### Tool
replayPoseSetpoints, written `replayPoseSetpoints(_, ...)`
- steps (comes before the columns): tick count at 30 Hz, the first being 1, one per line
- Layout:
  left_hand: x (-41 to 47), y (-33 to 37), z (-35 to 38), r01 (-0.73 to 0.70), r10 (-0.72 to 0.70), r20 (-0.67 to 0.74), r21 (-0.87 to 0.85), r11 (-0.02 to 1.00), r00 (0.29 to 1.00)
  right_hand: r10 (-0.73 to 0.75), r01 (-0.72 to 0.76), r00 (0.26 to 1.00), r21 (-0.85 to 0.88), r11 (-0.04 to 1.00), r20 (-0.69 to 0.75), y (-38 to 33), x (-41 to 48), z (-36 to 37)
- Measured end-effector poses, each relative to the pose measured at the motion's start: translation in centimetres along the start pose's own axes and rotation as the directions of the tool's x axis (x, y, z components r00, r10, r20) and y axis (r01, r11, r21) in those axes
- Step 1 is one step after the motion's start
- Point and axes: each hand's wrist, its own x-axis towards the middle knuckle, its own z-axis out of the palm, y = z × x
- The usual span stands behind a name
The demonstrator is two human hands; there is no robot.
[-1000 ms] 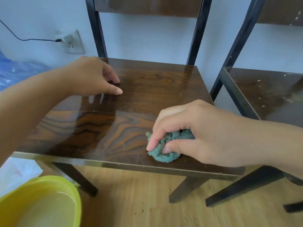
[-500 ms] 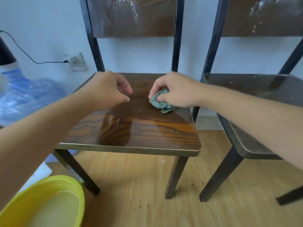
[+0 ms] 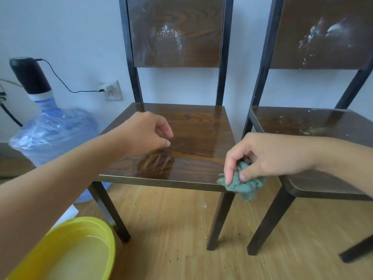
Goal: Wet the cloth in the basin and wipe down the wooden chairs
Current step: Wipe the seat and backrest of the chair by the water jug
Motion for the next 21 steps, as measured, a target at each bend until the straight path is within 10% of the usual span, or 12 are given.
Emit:
replayPoseSetpoints(12, -0.2, -1.9, 0.9, 0.222, -0.208, -0.186, 0.054, 0.974, 0.960, 0.229, -0.198, 0.679, 0.126, 0.972, -0.698, 1.8, 14.9, 1.2)
replayPoseSetpoints(21, -0.4, -3.9, -0.2, 0.270, -0.257, -0.219, 0.029, 0.963, 0.941, 0.034, -0.050, 0.856, -0.017, 0.999, -0.516, -1.7, 8.3, 5.7)
